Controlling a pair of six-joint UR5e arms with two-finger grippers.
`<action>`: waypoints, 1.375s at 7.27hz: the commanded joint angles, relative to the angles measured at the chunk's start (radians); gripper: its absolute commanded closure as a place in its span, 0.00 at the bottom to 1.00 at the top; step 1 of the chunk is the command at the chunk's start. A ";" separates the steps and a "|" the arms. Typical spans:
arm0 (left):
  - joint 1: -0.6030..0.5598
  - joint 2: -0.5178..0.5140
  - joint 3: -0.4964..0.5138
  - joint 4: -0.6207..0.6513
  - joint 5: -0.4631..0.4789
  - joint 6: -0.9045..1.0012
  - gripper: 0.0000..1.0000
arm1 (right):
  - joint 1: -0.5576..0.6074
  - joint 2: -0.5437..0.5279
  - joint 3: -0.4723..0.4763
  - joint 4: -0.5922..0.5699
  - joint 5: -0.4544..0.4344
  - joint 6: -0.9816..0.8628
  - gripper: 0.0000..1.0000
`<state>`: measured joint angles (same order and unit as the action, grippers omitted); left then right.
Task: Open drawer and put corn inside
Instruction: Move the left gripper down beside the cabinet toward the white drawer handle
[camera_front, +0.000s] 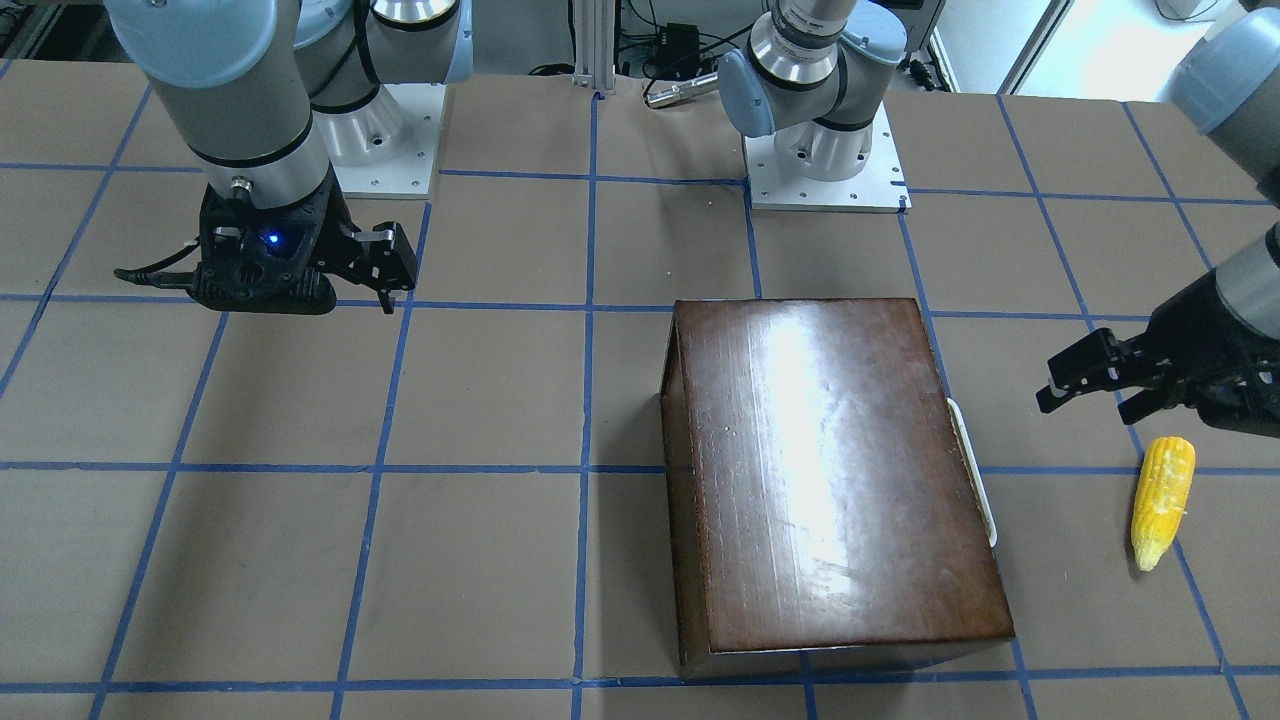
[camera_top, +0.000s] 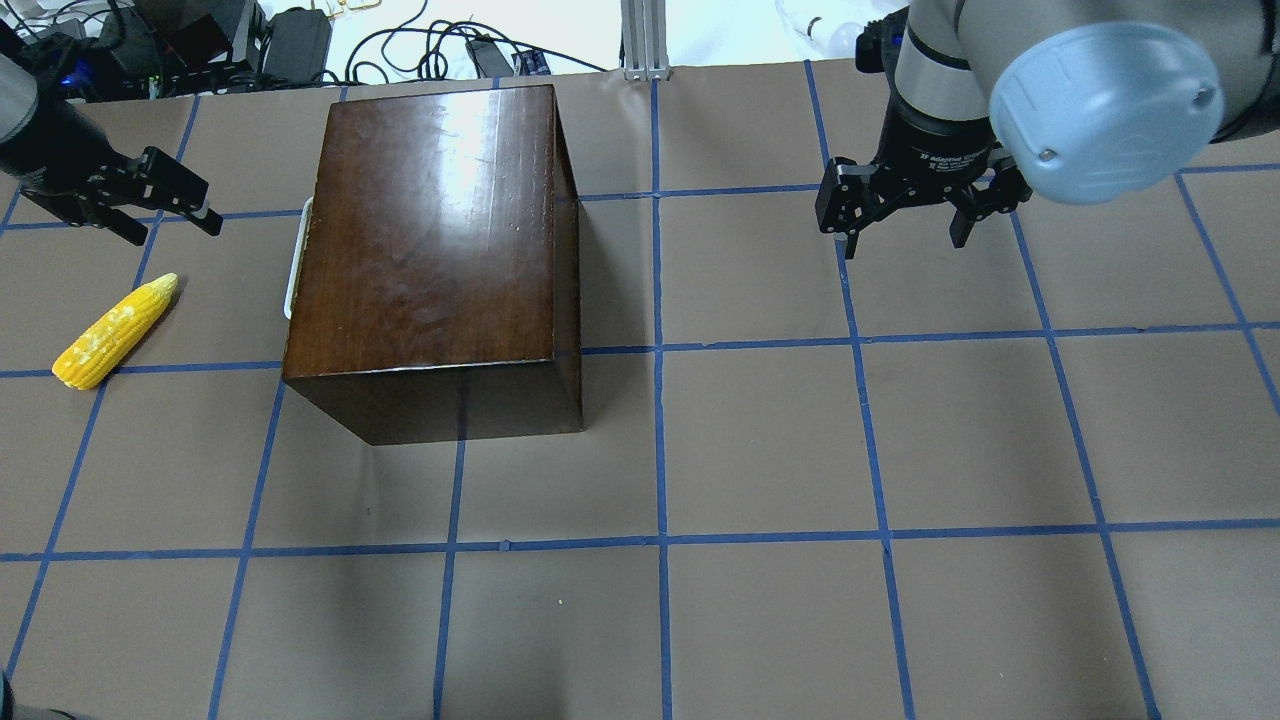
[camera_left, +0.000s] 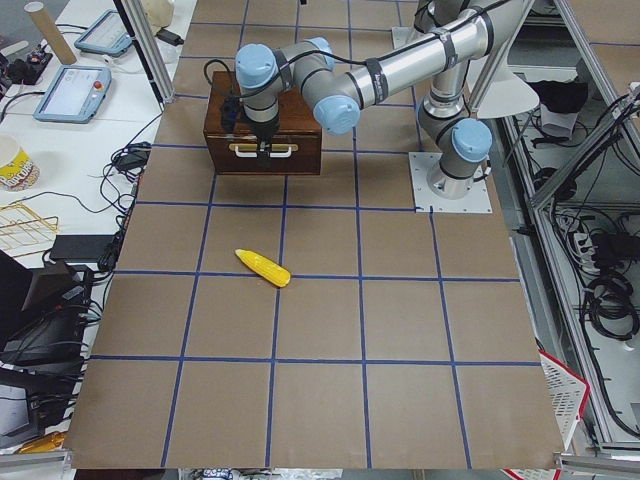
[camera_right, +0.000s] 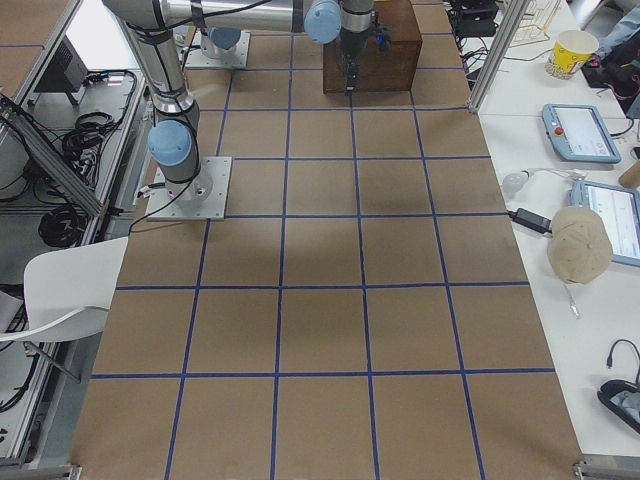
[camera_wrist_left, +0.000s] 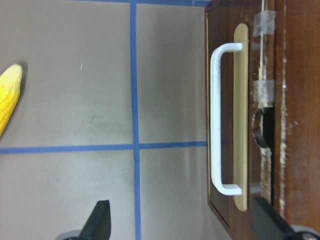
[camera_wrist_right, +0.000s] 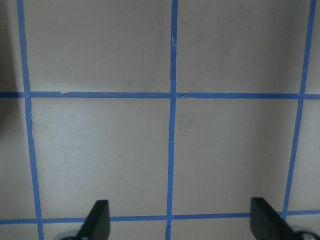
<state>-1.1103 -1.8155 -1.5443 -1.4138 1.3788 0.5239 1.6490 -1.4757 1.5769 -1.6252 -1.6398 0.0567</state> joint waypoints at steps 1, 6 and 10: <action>0.001 -0.054 -0.014 0.010 -0.091 0.013 0.00 | 0.000 0.000 0.000 -0.001 0.000 0.000 0.00; 0.001 -0.123 -0.016 0.010 -0.125 0.012 0.00 | 0.000 0.000 0.000 -0.001 0.000 0.000 0.00; 0.001 -0.156 -0.016 0.009 -0.141 0.010 0.00 | 0.000 0.000 0.000 -0.001 0.000 0.000 0.00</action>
<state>-1.1091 -1.9631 -1.5600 -1.4040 1.2393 0.5333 1.6490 -1.4757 1.5769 -1.6260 -1.6398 0.0568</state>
